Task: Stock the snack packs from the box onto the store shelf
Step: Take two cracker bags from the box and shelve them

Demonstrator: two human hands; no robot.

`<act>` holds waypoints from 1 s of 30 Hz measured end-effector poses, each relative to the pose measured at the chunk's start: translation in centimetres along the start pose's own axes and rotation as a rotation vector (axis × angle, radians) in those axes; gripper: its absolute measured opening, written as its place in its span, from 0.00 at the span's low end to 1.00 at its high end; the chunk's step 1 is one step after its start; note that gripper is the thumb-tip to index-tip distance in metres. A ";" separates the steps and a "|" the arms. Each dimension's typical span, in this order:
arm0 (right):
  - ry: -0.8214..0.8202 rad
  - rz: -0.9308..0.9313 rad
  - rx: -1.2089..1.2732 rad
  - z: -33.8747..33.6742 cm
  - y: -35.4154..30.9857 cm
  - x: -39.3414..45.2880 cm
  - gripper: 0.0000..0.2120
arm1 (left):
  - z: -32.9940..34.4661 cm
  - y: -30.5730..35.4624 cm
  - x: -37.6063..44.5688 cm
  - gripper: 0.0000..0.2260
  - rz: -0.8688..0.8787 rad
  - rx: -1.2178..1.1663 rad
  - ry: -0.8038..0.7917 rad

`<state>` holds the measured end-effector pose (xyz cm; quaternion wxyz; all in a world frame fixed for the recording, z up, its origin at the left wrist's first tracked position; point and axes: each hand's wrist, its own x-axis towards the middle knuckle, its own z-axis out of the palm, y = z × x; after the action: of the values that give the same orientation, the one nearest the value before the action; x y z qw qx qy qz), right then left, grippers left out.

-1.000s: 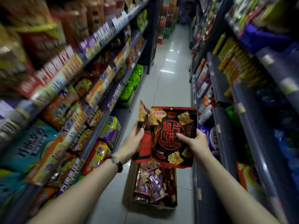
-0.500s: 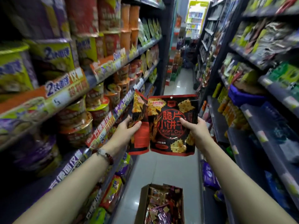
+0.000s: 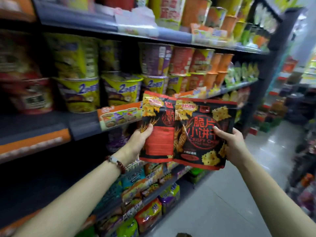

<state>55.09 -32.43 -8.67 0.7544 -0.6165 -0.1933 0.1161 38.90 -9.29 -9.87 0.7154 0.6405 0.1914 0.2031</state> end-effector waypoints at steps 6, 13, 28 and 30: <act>-0.222 0.013 0.026 6.4 -0.1 0.5 0.23 | -5.0 2.1 -4.8 0.12 0.074 -0.021 0.191; -0.413 -0.021 0.060 15.4 -0.8 -1.1 0.23 | -11.6 4.5 -10.1 0.10 0.181 0.073 0.303; -0.744 -0.047 0.192 39.4 -2.5 -10.8 0.07 | -31.6 11.7 -24.7 0.09 0.315 0.217 0.663; -0.754 -0.031 0.190 42.4 -2.9 -11.9 0.07 | -33.9 12.6 -26.0 0.07 0.343 0.216 0.708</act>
<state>25.77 -0.46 -0.62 0.6857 -0.4551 -0.4549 0.3404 -1.77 6.43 -0.62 0.4896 0.6253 0.3364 0.5062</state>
